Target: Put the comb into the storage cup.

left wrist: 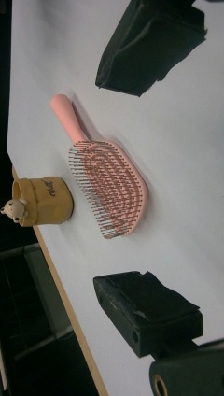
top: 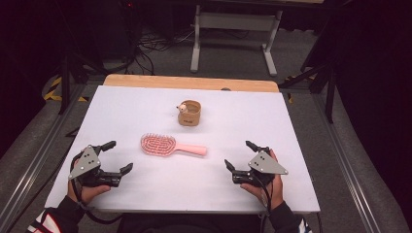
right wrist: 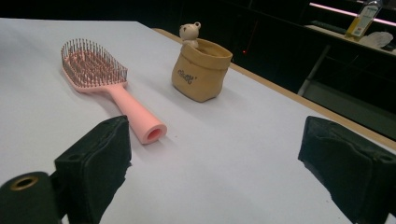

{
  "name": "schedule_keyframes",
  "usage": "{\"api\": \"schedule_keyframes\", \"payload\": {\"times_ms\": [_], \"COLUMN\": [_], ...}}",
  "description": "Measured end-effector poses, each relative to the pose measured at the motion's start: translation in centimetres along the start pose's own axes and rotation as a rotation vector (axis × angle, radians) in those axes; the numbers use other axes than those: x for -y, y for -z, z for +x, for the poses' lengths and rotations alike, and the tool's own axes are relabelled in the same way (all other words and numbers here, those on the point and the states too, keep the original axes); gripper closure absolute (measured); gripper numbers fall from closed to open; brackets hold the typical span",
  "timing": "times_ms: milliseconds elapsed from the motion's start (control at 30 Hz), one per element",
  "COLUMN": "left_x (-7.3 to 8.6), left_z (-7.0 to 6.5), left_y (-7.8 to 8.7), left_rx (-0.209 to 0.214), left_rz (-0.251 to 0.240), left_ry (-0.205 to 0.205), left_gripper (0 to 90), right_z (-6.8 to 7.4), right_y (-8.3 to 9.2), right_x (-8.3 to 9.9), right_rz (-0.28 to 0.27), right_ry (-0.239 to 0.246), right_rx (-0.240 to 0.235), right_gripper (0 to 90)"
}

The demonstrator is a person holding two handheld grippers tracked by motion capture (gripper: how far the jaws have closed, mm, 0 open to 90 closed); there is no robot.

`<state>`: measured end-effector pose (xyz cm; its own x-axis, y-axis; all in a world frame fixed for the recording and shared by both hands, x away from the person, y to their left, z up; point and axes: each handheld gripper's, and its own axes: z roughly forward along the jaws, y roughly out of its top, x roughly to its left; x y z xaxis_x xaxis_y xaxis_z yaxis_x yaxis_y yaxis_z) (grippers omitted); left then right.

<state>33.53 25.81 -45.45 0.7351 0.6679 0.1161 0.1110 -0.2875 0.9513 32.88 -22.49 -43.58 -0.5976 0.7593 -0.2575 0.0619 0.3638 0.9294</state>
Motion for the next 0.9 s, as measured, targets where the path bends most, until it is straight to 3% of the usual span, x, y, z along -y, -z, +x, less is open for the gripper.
{"api": "schedule_keyframes", "payload": {"times_ms": [267,900], "left_x": [0.2,0.3], "left_z": [-0.4,-0.3], "left_y": [-0.2,-0.3], "left_rx": [0.016,0.018], "left_rz": [0.016,0.028], "left_ry": [-0.011,-0.011], "left_gripper": [7.5,7.3], "right_z": [-0.6,-0.6], "right_y": [-0.1,-1.2], "right_x": [0.1,-0.3], "right_rz": [0.008,0.060], "right_ry": [-0.030,-0.013], "right_rx": [-0.008,-0.039], "right_gripper": [9.7,10.6]}}
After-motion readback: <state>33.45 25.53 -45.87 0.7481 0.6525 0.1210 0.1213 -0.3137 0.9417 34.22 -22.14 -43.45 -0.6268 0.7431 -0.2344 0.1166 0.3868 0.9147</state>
